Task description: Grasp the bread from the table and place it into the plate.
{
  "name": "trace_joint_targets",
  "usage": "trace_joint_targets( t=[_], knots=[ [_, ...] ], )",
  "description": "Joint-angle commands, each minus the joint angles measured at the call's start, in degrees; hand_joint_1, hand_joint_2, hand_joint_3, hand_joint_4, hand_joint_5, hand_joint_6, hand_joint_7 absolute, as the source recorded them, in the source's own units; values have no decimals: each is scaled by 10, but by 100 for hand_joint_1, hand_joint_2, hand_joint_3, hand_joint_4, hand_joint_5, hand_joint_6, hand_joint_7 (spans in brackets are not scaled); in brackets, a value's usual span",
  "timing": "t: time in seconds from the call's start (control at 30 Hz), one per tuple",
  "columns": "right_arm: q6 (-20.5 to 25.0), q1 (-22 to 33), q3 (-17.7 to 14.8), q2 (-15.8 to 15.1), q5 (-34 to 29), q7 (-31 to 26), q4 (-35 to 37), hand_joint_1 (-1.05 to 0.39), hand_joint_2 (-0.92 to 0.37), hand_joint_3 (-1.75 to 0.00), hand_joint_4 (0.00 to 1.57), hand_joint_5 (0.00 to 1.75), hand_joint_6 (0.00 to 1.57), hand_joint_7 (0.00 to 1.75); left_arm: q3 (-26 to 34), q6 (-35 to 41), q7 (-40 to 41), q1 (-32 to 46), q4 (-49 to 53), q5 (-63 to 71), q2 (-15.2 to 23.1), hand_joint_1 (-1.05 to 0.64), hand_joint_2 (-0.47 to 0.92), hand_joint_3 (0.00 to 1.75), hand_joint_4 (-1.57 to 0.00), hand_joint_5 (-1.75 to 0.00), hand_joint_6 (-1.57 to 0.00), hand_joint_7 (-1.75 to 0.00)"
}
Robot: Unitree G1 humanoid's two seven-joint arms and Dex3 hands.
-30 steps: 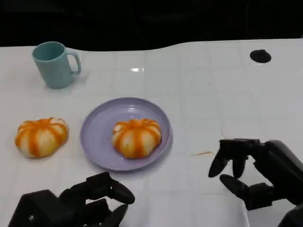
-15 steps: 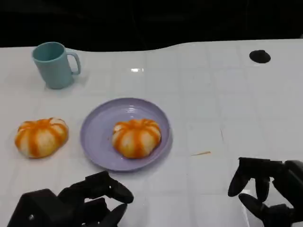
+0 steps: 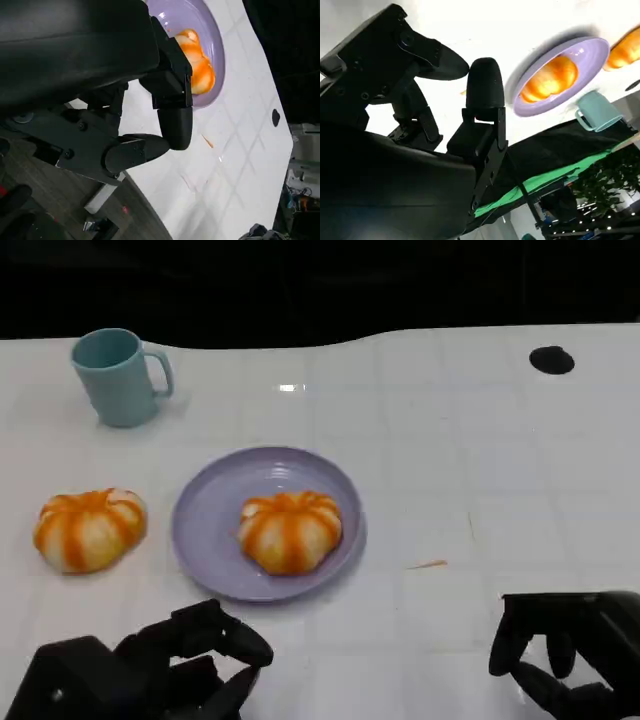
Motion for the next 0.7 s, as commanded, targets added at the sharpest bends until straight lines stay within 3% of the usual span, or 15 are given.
trace_joint_targets(
  t=[0.03,0.7],
  knots=[
    [3,-2,2,2,-6,-13,2,-12,-30,-119,88,170,91,120,7,-6,-8,0,4,-4,9,-27,81,63,-69,-175,-62,-130],
    [3,-7,6,6,-18,-27,6,-11,-34,-111,89,170,93,118,12,-9,-12,0,6,-5,8,-26,81,63,-67,-175,-62,-129]
  ],
)
